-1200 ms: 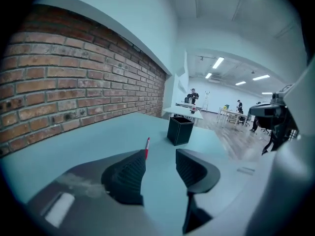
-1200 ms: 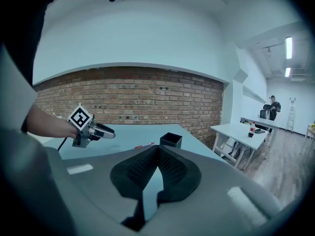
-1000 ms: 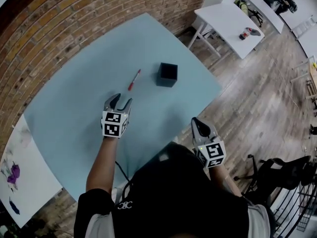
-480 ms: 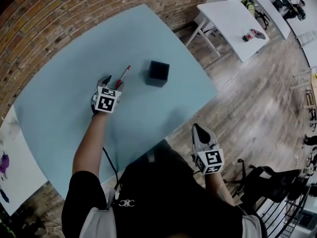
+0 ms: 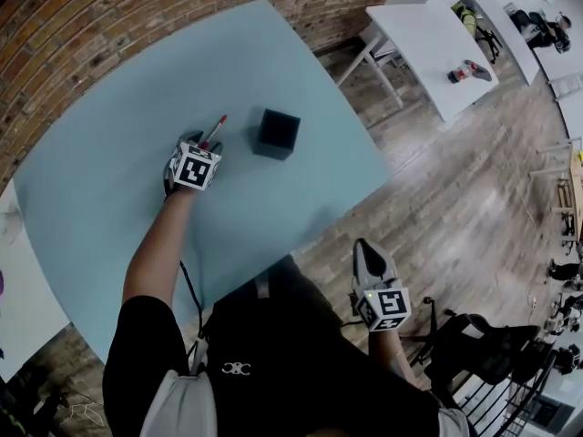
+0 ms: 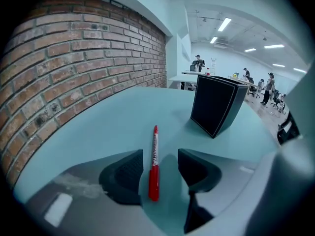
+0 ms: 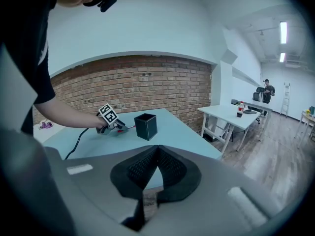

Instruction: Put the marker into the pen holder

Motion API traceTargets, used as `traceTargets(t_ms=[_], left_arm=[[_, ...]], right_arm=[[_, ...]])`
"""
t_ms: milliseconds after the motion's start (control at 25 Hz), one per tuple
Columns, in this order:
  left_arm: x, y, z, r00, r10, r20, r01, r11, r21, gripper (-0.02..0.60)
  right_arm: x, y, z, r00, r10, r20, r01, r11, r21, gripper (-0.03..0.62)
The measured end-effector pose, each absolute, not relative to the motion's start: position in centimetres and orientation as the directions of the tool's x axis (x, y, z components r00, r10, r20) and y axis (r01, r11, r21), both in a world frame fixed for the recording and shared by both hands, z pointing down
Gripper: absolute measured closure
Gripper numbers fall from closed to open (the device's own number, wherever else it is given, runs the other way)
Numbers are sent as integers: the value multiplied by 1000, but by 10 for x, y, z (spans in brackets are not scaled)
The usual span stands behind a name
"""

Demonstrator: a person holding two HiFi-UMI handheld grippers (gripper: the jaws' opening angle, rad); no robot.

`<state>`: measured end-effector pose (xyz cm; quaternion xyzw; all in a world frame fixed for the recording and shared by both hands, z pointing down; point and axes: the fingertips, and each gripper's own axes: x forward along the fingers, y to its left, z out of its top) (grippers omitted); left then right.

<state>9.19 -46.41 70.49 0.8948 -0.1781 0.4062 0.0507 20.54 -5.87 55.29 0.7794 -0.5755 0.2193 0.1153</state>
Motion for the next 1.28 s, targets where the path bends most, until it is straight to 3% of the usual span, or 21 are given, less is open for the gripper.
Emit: traceTargets(t_ms=[320,600,920,1280], left_arm=[[85,-476,720,572,-289,768,-411,-911,-37,408],[93,-462,723,582,-261,770,-375,-927,-31,548],[85,-465,704,593,-260,762,-386,-922,-15,543],[62,-463,616,661,-364,655,-379,-917,-127,541]], right_arm=[[223,-52,554,266,-837,478,-942,-330,-53,588],[229,-50,549,261,-850,457,-941,-331,-77,588],[229,-58,547,247,-859,448,-950,-306,-62,588],[228,-84,534,206,-889,410,-970,-242,-36,588]])
